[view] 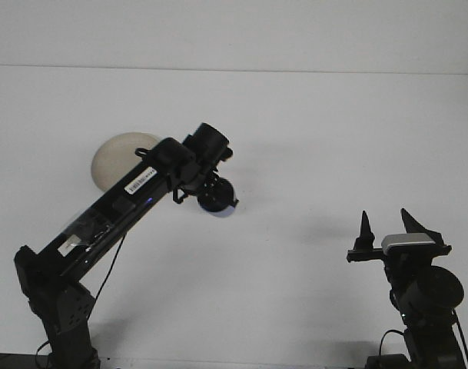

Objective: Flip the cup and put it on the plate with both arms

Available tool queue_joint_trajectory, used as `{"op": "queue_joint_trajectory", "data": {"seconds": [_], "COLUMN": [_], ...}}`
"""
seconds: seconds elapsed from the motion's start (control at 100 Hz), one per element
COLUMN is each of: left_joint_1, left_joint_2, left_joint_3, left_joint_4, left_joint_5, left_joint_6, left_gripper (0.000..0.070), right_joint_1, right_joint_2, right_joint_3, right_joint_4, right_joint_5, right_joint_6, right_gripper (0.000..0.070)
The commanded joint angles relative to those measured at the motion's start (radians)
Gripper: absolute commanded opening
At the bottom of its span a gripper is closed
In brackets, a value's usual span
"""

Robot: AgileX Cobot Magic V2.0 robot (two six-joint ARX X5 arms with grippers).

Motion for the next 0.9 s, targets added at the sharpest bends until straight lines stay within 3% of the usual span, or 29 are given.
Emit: {"op": "queue_joint_trajectory", "data": {"seconds": [0.0,0.41,0.89], "left_joint_1": [0.051,0.452,0.562], "left_joint_2": [0.018,0.057,0.199], "left_joint_3": [0.057,0.094,0.094], "left_joint_4": [-0.006,0.045,0.065], "left_joint_5": [-0.03,-0.039,-0.039], "left_joint_6": [0.02,0.019,0.019], "left_gripper": [0.0009,0.001,0.001], "right_joint_1": [0.001,0.001,0.001], "right_joint_2": [0.001,0.001,0.001], "right_joint_3": [0.007,0.007,0.007], "right_joint_4": [0.011,0.011,0.011], "right_joint_5": [0.002,0.002,0.002], "right_joint_6": [-0.008,-0.008,-0.008], "right_gripper": [0.052,0.052,0.052]}}
